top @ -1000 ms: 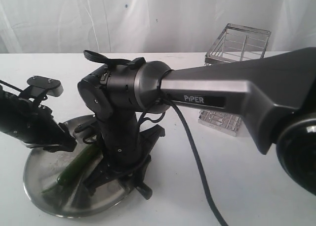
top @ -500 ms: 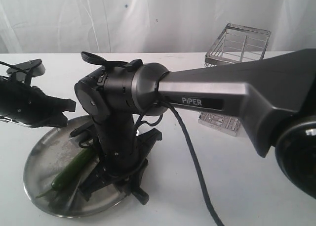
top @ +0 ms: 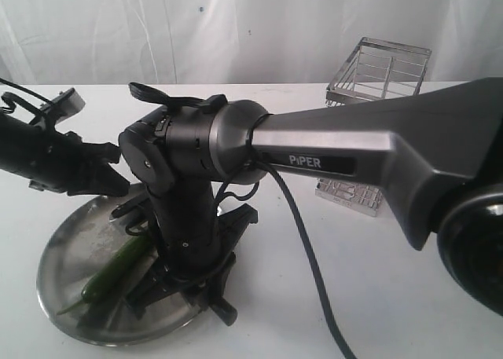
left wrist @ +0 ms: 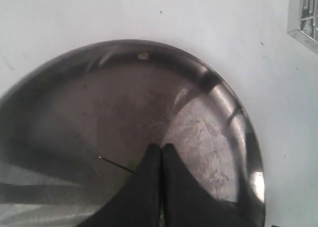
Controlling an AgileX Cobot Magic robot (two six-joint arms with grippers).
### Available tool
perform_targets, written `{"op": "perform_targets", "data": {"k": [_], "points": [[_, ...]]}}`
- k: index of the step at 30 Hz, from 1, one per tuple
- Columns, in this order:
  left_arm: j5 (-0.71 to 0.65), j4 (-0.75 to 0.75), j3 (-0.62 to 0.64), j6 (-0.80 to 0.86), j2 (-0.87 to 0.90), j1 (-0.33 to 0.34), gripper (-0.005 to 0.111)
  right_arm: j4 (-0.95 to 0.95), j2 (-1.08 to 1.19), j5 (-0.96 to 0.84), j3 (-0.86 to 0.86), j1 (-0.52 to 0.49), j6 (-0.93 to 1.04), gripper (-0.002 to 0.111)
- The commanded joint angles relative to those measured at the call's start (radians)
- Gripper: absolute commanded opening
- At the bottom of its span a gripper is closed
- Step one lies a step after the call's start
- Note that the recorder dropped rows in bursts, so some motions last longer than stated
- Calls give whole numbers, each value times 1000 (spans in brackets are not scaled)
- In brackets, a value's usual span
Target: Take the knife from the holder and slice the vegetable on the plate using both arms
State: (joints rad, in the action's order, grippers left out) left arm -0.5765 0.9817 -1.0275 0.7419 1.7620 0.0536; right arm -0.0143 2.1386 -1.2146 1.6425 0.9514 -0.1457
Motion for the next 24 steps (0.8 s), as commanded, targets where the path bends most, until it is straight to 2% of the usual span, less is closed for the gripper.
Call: {"op": "perform_targets", "data": {"k": [1,8,16,24], "points": [[-56,32,-4,26,19,38,0,-1,-5,-7,2,2,19,1],[-62,30,-4,44,61,14,0,-1,-5,-7,2,2,31,1],[-90,-3,-4,44,64,14,0,-3,-5,-7,2,2,33,1],[-62,-2,-4,44,64,14,0,-3,-5,-7,2,2,37,1]]}}
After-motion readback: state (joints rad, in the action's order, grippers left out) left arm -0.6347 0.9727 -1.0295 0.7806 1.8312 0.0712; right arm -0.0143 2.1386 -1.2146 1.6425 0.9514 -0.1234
